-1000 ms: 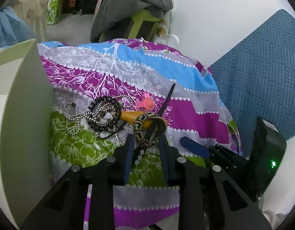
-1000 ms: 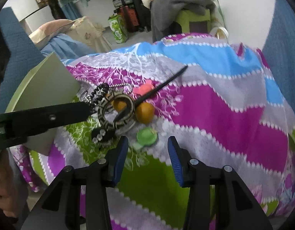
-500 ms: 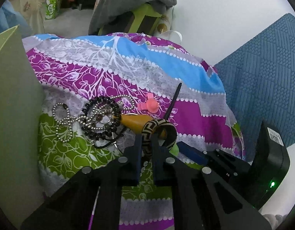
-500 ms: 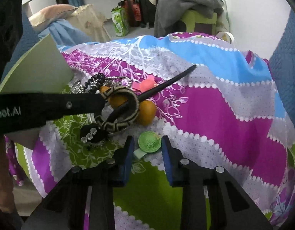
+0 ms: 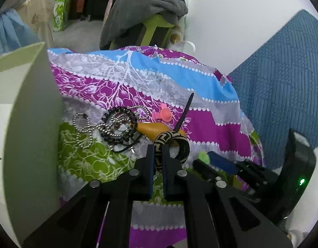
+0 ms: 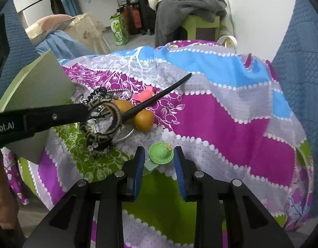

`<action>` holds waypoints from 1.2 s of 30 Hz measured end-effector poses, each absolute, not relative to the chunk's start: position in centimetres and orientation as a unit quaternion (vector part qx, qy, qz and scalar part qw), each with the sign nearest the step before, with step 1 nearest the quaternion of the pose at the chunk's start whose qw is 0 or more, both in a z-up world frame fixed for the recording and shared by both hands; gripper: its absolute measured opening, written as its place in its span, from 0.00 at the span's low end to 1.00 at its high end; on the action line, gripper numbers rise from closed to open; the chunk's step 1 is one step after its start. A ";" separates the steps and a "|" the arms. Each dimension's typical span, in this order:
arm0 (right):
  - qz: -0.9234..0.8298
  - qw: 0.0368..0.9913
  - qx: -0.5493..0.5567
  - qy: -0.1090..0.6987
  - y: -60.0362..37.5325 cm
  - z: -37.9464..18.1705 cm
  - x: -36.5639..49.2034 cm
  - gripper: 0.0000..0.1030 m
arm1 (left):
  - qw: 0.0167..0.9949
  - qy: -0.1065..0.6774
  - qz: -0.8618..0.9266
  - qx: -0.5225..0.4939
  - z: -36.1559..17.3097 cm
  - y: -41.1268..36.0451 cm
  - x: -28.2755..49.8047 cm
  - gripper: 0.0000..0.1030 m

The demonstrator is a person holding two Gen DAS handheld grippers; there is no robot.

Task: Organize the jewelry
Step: 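Carry the bangle in the left gripper over the green box and release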

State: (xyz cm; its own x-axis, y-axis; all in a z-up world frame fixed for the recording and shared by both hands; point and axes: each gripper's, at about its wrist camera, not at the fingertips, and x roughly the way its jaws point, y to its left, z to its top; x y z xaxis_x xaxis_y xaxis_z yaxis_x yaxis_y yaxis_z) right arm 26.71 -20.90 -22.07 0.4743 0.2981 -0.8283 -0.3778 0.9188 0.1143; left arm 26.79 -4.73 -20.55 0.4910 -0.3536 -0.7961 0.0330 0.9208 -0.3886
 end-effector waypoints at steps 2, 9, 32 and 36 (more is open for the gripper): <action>0.195 0.860 -0.039 0.469 -21.1 -21.5 26.1 0.25 | 0.849 0.491 -0.111 -0.160 -20.3 -4.6 26.1 0.06; 0.185 0.863 -0.020 0.469 -21.3 -19.5 23.7 0.25 | 0.858 0.483 -0.104 -0.144 -18.5 -4.4 23.8 0.06; 0.182 0.913 -0.006 0.366 -19.4 -4.7 21.7 0.25 | 0.902 0.401 -0.098 -0.128 -5.9 1.3 19.0 0.06; 0.193 0.918 0.002 0.345 -18.0 -2.0 21.9 0.25 | 0.914 0.378 -0.092 -0.117 -3.0 3.0 18.6 0.06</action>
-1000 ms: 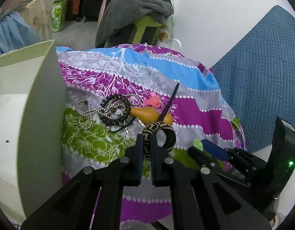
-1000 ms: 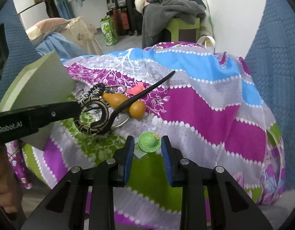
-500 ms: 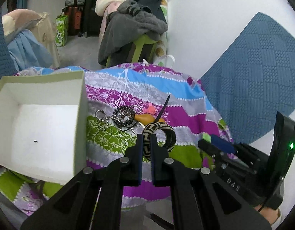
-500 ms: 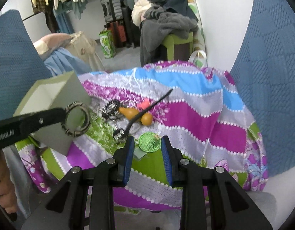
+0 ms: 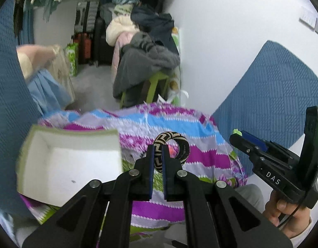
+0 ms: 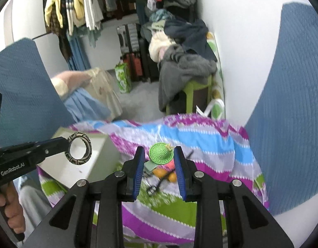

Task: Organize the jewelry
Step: 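Carry the bangle in the left gripper over the green box and release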

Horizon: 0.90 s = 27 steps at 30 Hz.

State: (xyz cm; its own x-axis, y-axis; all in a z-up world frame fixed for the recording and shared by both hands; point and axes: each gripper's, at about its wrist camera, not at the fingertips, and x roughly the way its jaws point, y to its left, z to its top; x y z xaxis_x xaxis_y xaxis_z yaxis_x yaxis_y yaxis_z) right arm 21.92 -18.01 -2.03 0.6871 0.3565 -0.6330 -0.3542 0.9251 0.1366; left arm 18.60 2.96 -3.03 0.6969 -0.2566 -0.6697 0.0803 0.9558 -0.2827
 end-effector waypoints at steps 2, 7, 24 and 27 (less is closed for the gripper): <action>0.200 0.921 0.000 0.335 -17.1 -0.9 22.0 0.25 | 0.918 0.370 -0.087 -0.113 -1.8 4.0 18.3 0.06; 0.213 0.923 0.012 0.319 -14.1 1.2 22.3 0.25 | 0.927 0.353 -0.068 -0.106 0.1 6.6 17.7 0.06; 0.248 0.902 0.004 0.354 -3.9 -1.8 23.9 0.25 | 0.919 0.379 -0.008 -0.113 -3.6 16.9 17.0 0.06; 0.251 0.892 -0.005 0.376 -2.7 -4.1 23.9 0.25 | 0.911 0.393 -0.007 -0.123 -5.6 18.0 17.3 0.06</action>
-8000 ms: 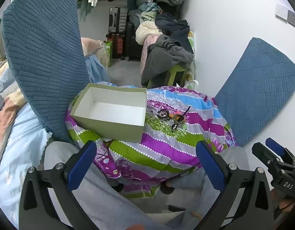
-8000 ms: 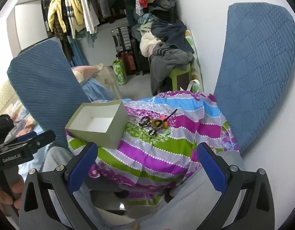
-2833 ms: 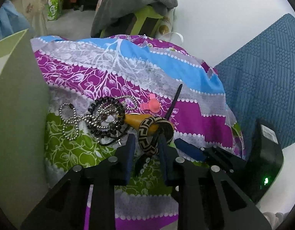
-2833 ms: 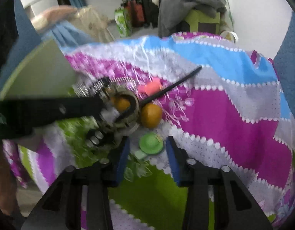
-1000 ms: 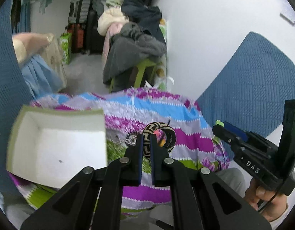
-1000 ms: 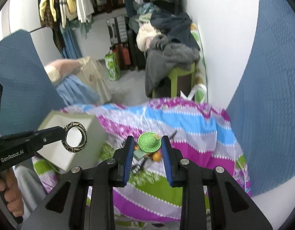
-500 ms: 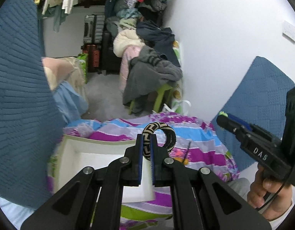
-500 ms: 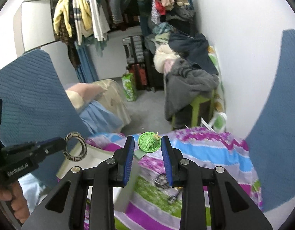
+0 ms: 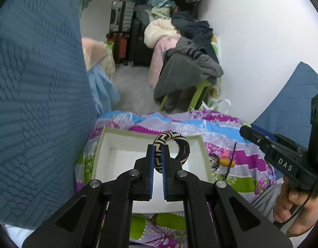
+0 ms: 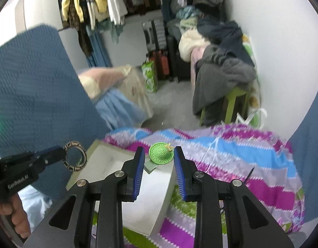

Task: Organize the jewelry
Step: 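Carry the bangle in the left gripper over the green box and release, then move the left gripper back to the pile and grasp the black hairpin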

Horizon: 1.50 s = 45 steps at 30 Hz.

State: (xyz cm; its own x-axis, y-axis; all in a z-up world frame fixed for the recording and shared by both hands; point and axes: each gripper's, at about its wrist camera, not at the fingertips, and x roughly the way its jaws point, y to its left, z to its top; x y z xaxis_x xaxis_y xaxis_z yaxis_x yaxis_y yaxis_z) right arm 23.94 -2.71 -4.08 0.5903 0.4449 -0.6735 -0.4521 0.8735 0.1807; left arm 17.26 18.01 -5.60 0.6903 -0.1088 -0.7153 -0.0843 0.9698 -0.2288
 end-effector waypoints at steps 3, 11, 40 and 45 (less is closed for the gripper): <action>0.252 0.883 -0.013 0.397 -1.5 -6.1 23.9 0.25 | 0.904 0.411 -0.005 -0.122 -7.8 18.6 17.8 0.06; 0.267 0.853 -0.027 0.448 1.1 -11.0 23.4 0.25 | 0.878 0.458 -0.006 -0.139 -12.9 19.9 18.2 0.06; 0.307 0.879 -0.001 0.364 -6.0 -2.1 21.6 0.57 | 0.912 0.385 -0.014 -0.144 -4.9 15.8 15.7 0.51; 0.297 0.892 0.001 0.340 -8.9 -0.5 21.3 0.57 | 0.920 0.365 -0.024 -0.141 -3.4 13.3 15.6 0.51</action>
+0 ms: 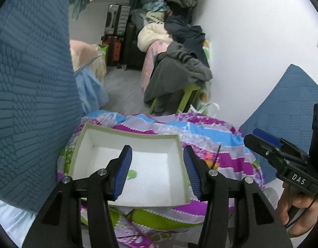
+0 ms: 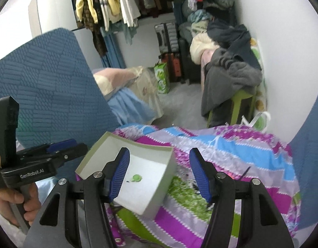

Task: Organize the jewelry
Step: 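Move the left gripper back to the pile and grasp the black hairpin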

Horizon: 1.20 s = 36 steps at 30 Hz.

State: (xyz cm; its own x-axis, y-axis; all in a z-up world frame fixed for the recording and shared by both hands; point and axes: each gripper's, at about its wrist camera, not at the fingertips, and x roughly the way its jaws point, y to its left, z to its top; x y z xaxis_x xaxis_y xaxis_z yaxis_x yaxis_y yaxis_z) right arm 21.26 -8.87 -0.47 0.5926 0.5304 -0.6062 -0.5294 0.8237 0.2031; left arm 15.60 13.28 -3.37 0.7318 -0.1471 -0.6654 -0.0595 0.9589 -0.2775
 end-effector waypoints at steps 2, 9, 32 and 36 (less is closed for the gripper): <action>0.292 0.897 0.000 0.332 -9.8 -0.1 21.1 0.57 | 0.921 0.361 -0.032 -0.144 -3.0 12.3 15.7 0.51; 0.272 0.909 0.005 0.317 -13.5 -0.1 20.8 0.57 | 0.922 0.351 -0.056 -0.155 -2.8 9.1 16.3 0.51; 0.190 0.912 0.056 0.359 -24.6 -9.1 21.7 0.54 | 0.893 0.400 -0.136 -0.157 -9.6 -2.5 18.3 0.50; 0.187 0.904 0.064 0.379 -26.0 -12.5 22.6 0.50 | 0.885 0.417 -0.139 -0.153 -11.7 -4.0 19.3 0.48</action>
